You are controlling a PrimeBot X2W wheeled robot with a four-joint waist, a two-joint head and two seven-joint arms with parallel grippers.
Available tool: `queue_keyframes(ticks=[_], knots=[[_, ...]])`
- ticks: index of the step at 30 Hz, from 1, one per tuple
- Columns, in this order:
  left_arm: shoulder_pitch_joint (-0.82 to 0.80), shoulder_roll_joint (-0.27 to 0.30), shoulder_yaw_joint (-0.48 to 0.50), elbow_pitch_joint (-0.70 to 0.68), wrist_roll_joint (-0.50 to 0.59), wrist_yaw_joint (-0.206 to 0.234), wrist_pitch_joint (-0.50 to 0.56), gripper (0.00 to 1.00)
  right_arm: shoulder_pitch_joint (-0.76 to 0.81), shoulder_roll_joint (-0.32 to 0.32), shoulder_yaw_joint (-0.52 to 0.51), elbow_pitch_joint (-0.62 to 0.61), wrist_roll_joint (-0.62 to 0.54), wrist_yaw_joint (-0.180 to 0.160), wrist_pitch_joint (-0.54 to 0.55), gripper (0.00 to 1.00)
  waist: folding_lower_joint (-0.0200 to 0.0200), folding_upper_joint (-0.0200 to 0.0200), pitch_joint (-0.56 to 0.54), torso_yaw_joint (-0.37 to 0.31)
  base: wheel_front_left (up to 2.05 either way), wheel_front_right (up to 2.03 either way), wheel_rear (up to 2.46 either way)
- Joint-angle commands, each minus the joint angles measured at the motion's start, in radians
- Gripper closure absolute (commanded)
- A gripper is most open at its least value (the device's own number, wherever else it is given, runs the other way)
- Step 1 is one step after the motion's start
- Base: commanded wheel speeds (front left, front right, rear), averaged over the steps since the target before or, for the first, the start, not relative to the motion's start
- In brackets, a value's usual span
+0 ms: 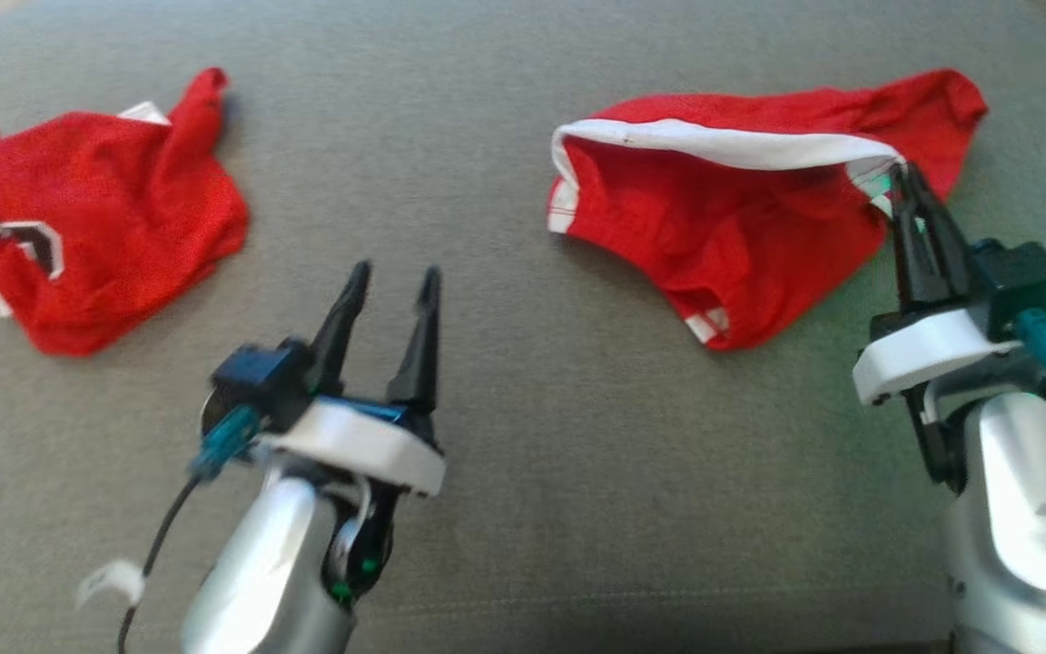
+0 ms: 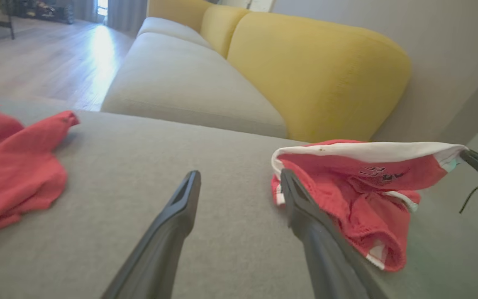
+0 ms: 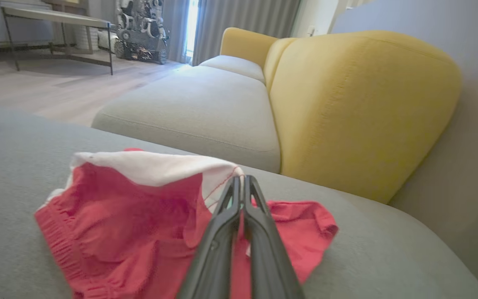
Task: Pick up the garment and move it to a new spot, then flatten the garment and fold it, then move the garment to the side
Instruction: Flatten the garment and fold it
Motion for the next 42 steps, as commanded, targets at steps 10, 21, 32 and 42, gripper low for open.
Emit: queue_keyframes(ticks=[10, 21, 32, 42], knots=[[-0.258, 0.004, -0.081, 0.202, 0.054, -0.071, -0.006, 0.0, -0.037, -0.016, 0.004, -0.066, 0.009, 0.007, 0.018, 1.0, 0.0, 0.0, 0.104, -0.116, 0.0, 0.0, 0.0], [-0.391, 0.004, -0.12, 0.35, -0.012, -0.141, -0.006, 0.0, -0.071, -0.002, 0.006, -0.047, -0.006, 0.007, -0.007, 1.0, 0.0, 0.0, 0.154, -0.153, 0.0, 0.0, 0.0], [-0.488, 0.004, -0.154, 0.488, -0.088, -0.152, -0.006, 0.0, -0.093, 0.008, 0.024, -0.032, -0.016, 0.007, -0.024, 1.0, 0.0, 0.0, 0.173, -0.175, 0.0, 0.0, 0.0], [-0.537, 0.004, -0.226, 0.56, -0.168, -0.159, -0.006, 1.0, -0.107, 0.013, 0.027, -0.028, -0.022, 0.007, -0.035, 1.0, 0.0, 0.0, 0.182, -0.184, 0.0, 0.0, 0.0]])
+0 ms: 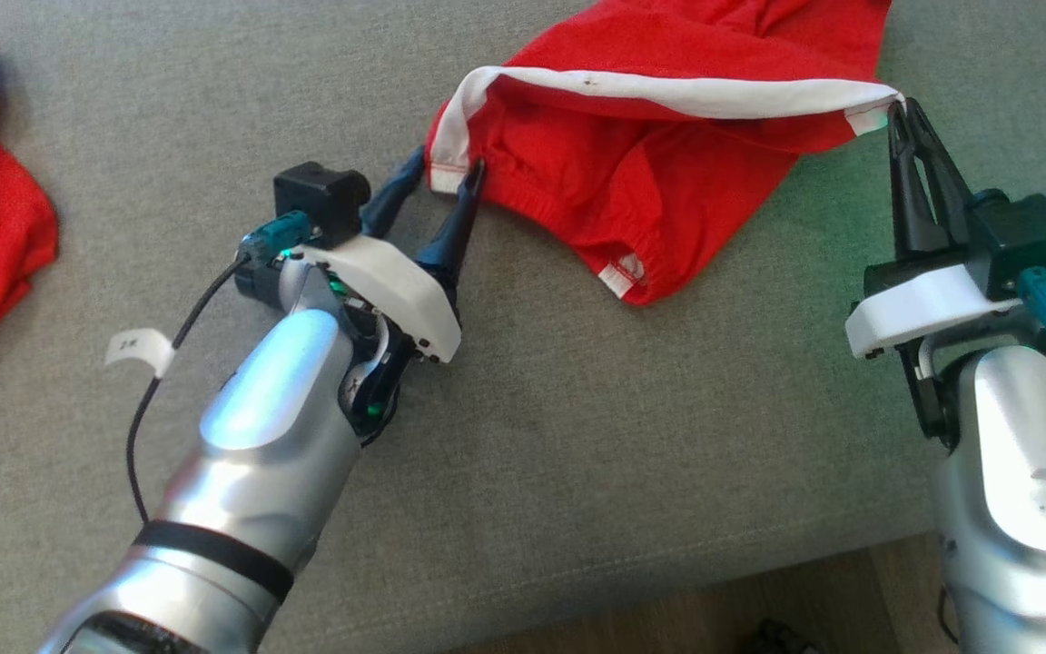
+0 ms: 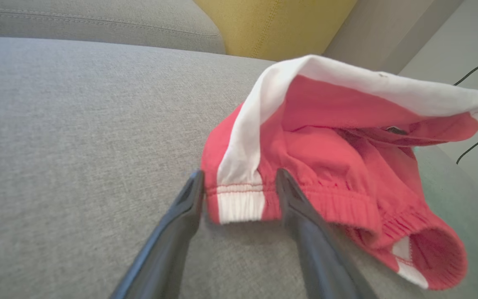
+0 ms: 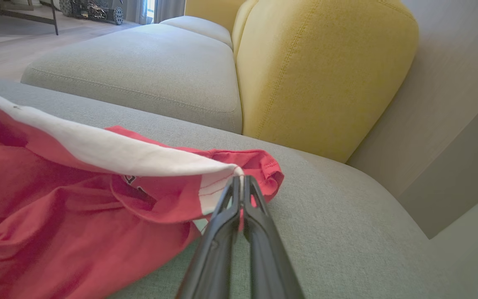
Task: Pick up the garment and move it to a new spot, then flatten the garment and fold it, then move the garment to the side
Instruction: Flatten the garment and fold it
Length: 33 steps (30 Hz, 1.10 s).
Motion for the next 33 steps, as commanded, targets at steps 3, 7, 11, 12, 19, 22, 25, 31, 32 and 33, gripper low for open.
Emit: queue_keyframes(ticks=[3, 7, 11, 12, 19, 22, 25, 31, 32, 33], knots=[[-0.035, 0.008, -0.004, -0.01, -0.016, -0.008, -0.005, 1.0, -0.024, 0.006, 0.015, -0.026, -0.007, 0.007, -0.012, 1.0, 0.0, 0.0, -0.005, 0.006, 0.0, 0.0, 0.0], [-0.031, 0.008, 0.005, -0.023, 0.011, -0.009, -0.005, 1.0, -0.033, 0.0, 0.018, -0.015, -0.003, 0.007, -0.028, 1.0, 0.0, 0.0, -0.02, 0.018, 0.0, 0.0, 0.0], [0.005, 0.033, 0.02, -0.062, 0.064, -0.009, -0.005, 1.0, -0.068, -0.05, 0.046, 0.026, 0.006, 0.007, -0.079, 1.0, 0.0, 0.0, -0.055, 0.043, 0.0, 0.0, 0.0], [0.013, 0.042, 0.019, -0.075, 0.084, -0.009, -0.005, 1.0, -0.08, -0.063, 0.052, 0.039, 0.008, 0.007, -0.088, 1.0, 0.0, 0.0, -0.067, 0.053, 0.0, 0.0, 0.0], [0.057, 0.099, 0.074, -0.196, 0.167, 0.008, -0.005, 1.0, -0.172, -0.144, 0.105, 0.11, 0.02, 0.007, -0.121, 1.0, 0.0, 0.0, -0.181, 0.112, 0.0, 0.0, 0.0], [0.066, 0.117, 0.11, -0.248, 0.18, 0.033, -0.005, 1.0, -0.21, -0.176, 0.13, 0.126, 0.025, 0.007, -0.13, 1.0, 0.0, 0.0, -0.235, 0.13, 0.0, 0.0, 0.0], [0.069, 0.16, 0.124, -0.304, 0.205, 0.047, -0.005, 1.0, -0.256, -0.214, 0.158, 0.143, 0.04, 0.007, -0.141, 1.0, 0.0, 0.0, -0.318, 0.144, 0.0, 0.0, 0.0], [0.108, 0.223, 0.119, -0.416, 0.215, 0.063, 0.066, 1.0, -0.221, -0.282, 0.207, 0.108, 0.113, 0.007, -0.121, 1.0, 0.0, 0.0, -0.435, 0.17, 0.0, 0.0, 0.0], [0.126, 0.237, 0.116, -0.446, 0.213, 0.064, 0.09, 1.0, -0.203, -0.297, 0.21, 0.084, 0.126, 0.007, -0.108, 1.0, 0.0, 0.0, -0.445, 0.171, 0.0, 0.0, 0.0], [0.146, 0.252, 0.113, -0.481, 0.211, 0.065, 0.113, 1.0, -0.182, -0.311, 0.212, 0.054, 0.139, 0.007, -0.093, 1.0, 0.0, 0.0, -0.453, 0.173, 0.0, 0.0, 0.0]])
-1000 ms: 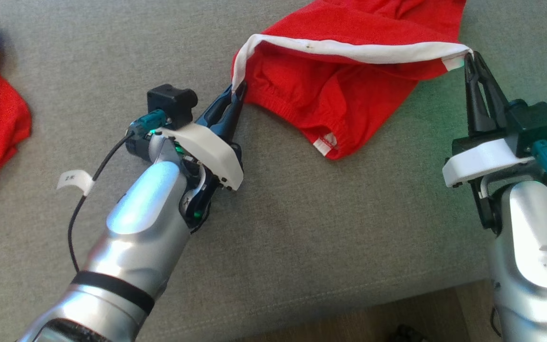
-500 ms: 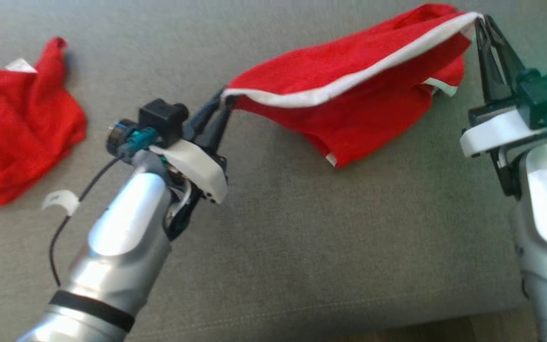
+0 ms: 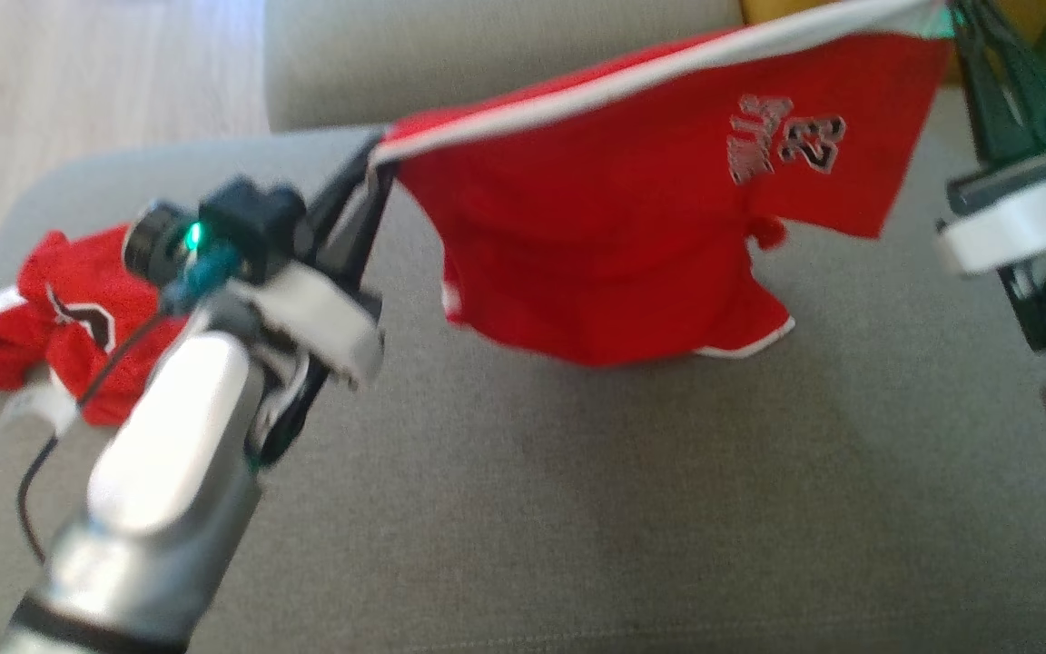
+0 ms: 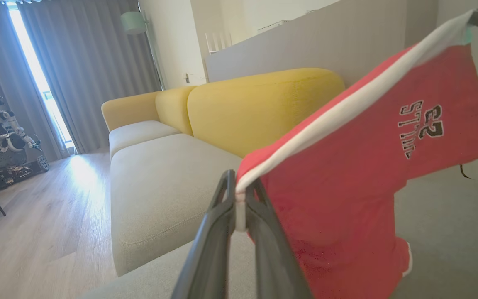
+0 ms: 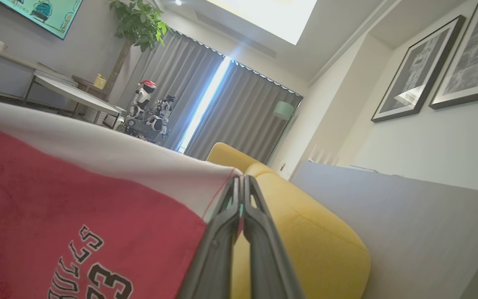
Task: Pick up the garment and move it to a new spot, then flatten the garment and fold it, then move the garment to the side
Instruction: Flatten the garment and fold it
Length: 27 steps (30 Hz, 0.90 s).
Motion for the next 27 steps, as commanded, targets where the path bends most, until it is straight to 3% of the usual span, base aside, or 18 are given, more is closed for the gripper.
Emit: queue_keyframes(ticks=[1, 9, 14, 16, 20, 27], knots=[[0.01, 0.059, 0.033, -0.081, -0.005, 0.007, 0.032, 1.0, 0.029, -0.037, 0.009, -0.079, 0.022, 0.007, 0.026, 1.0, 0.0001, -0.0001, -0.05, 0.021, 0.0, 0.0, 0.0], [0.149, 0.173, 0.049, -0.441, -0.032, 0.05, 0.205, 1.0, 0.16, -0.126, -0.042, -0.385, 0.08, 0.007, 0.2, 1.0, 0.0001, -0.0001, -0.045, 0.025, 0.0, 0.0, 0.0], [0.077, 0.227, 0.069, -0.538, -0.024, 0.037, 0.289, 1.0, 0.102, -0.157, -0.015, -0.463, 0.119, 0.007, 0.29, 1.0, 0.0001, -0.0001, 0.05, 0.017, 0.0, 0.0, 0.0], [0.044, 0.234, 0.074, -0.537, -0.021, 0.028, 0.3, 1.0, 0.066, -0.163, -0.001, -0.459, 0.132, 0.007, 0.3, 1.0, 0.0001, -0.0001, 0.082, 0.013, 0.0, 0.0, 0.0], [-0.144, 0.241, 0.091, -0.474, -0.01, -0.011, 0.326, 1.0, -0.15, -0.192, 0.082, -0.38, 0.168, 0.007, 0.315, 1.0, 0.0001, -0.0001, 0.233, -0.001, 0.0, 0.0, 0.0], [-0.539, 0.211, 0.062, -0.186, 0.042, -0.056, 0.276, 1.0, -0.623, -0.157, 0.217, -0.063, 0.195, 0.007, 0.231, 1.0, 0.0001, -0.0001, 0.422, -0.017, 0.0, 0.0, 0.0]])
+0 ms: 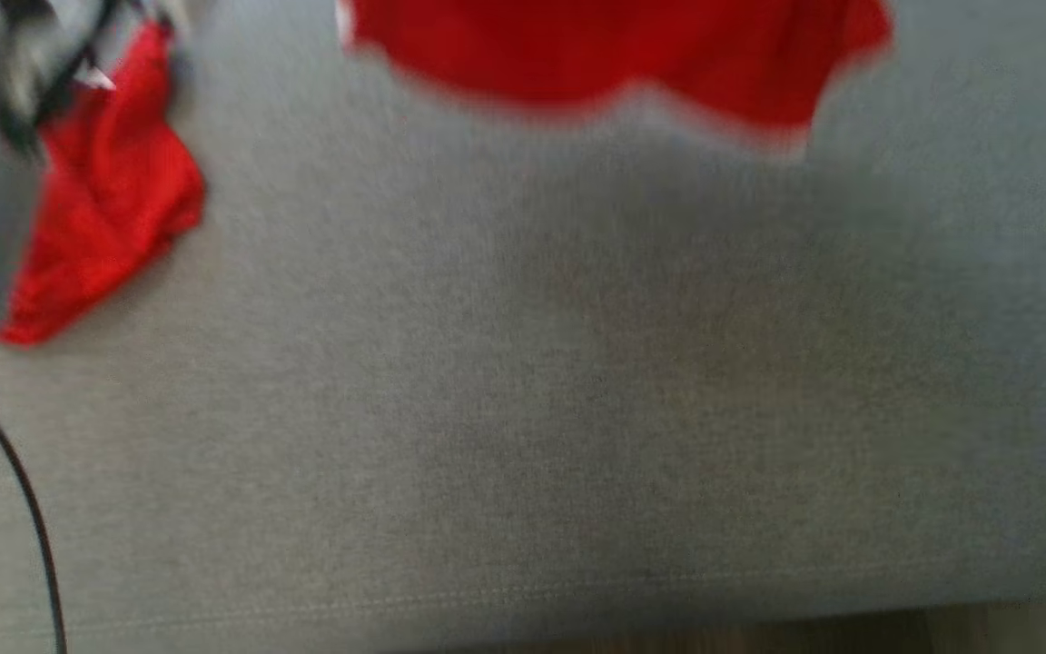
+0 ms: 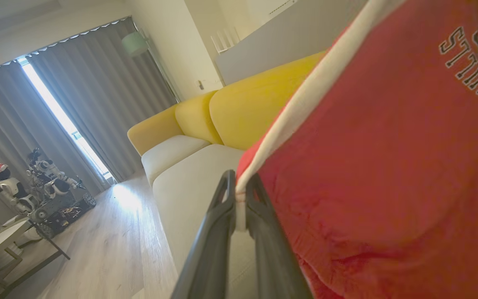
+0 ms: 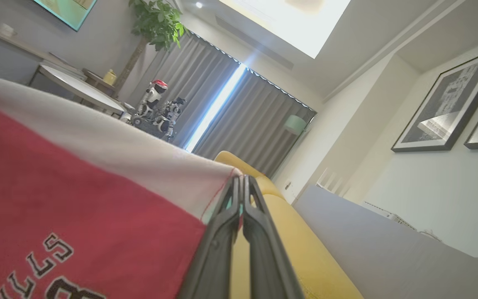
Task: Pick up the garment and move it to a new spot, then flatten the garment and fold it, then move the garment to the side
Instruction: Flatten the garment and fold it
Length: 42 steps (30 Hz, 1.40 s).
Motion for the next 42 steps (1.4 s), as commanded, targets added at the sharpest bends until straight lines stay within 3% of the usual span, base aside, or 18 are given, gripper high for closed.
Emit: queue_keyframes(ticks=[1, 5, 9, 14, 18, 20, 27, 34, 39, 42], knots=[[-0.111, 0.025, 0.03, 0.04, 0.02, -0.003, -0.023, 1.0, -0.092, 0.025, 0.012, 0.05, -0.018, 0.007, -0.042, 1.0, -0.0001, 0.0, 0.132, -0.02, 0.0, 0.0, 0.0], [-0.26, -0.015, 0.036, 0.175, 0.055, 0.007, -0.107, 1.0, -0.261, 0.087, -0.014, 0.223, -0.091, 0.007, -0.17, 1.0, -0.0001, 0.0, 0.172, -0.018, 0.0, 0.0, 0.0], [-0.321, -0.058, 0.024, 0.258, 0.085, 0.027, -0.219, 1.0, -0.306, 0.146, -0.075, 0.34, -0.174, 0.007, -0.281, 1.0, -0.0001, 0.0, 0.197, -0.004, 0.0, 0.0, 0.0], [-0.253, -0.083, -0.065, 0.331, 0.121, 0.011, -0.316, 1.0, -0.194, 0.192, -0.07, 0.417, -0.206, 0.007, -0.32, 1.0, -0.0001, 0.0, 0.201, 0.017, 0.0, 0.0, 0.0], [-0.113, -0.104, -0.139, 0.376, 0.112, 0.001, -0.355, 1.0, -0.026, 0.21, -0.041, 0.467, -0.167, 0.007, -0.325, 1.0, -0.0001, 0.0, 0.175, 0.028, 0.0, 0.0, 0.0], [-0.023, -0.123, -0.147, 0.38, 0.062, -0.004, -0.37, 1.0, 0.064, 0.205, -0.021, 0.508, -0.151, 0.007, -0.32, 1.0, -0.0001, 0.0, 0.151, 0.03, 0.0, 0.0, 0.0], [0.266, -0.106, -0.196, 0.373, 0.034, 0.007, -0.389, 1.0, 0.318, 0.182, 0.018, 0.551, -0.096, 0.007, -0.309, 1.0, -0.0001, 0.0, 0.05, 0.024, 0.0, 0.0, 0.0], [0.463, -0.098, -0.21, 0.373, 0.031, 0.061, -0.392, 1.0, 0.445, 0.119, 0.083, 0.566, -0.058, 0.007, -0.259, 1.0, -0.0001, 0.0, -0.053, 0.015, 0.0, 0.0, 0.0], [0.582, -0.115, -0.211, 0.334, 0.041, 0.095, -0.393, 1.0, 0.522, 0.038, 0.196, 0.545, 0.021, 0.007, -0.185, 1.0, -0.0001, 0.0, -0.125, 0.02, 0.0, 0.0, 0.0], [0.633, -0.129, -0.216, 0.321, 0.044, 0.1, -0.393, 1.0, 0.568, -0.015, 0.3, 0.49, 0.153, 0.007, -0.096, 1.0, -0.0001, 0.0, -0.16, 0.022, 0.0, 0.0, 0.0]])
